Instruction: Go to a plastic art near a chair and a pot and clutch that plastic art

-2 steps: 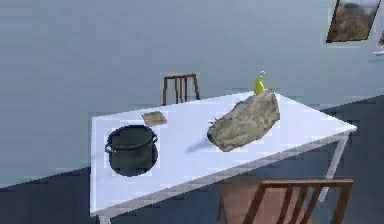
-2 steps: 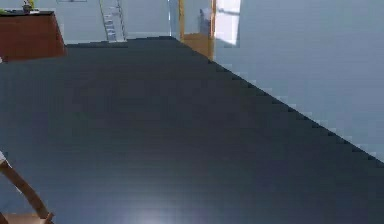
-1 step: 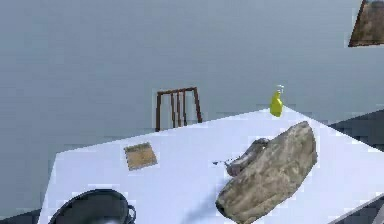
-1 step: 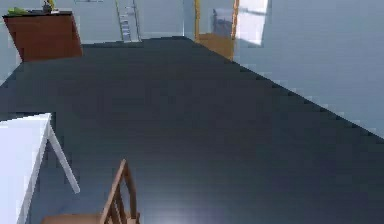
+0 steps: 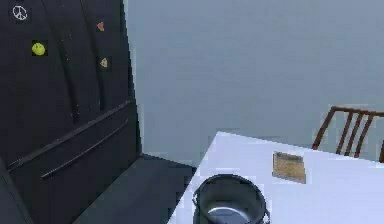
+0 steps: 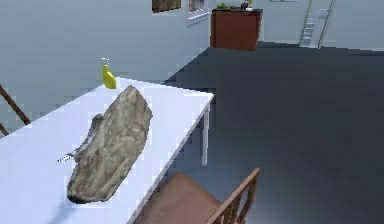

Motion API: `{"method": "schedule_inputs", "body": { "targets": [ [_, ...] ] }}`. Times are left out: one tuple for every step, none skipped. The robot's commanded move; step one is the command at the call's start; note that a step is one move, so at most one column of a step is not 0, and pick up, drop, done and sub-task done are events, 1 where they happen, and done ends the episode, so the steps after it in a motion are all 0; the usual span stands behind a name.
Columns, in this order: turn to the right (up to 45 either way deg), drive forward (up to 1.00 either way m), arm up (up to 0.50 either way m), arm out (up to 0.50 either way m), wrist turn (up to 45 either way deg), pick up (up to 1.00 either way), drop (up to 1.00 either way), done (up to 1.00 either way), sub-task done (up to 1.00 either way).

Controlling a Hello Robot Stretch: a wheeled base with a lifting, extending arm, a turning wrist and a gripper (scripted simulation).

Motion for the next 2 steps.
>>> {"method": "schedule_inputs", "body": {
  "targets": [
    [-24.0,0.00,0.00,0.00,0.0,0.00,0.00,0.00,0.00],
    [0.0,0.00,0.50,0.00,0.0,0.00,0.00,0.00,0.00]
  ]
}}
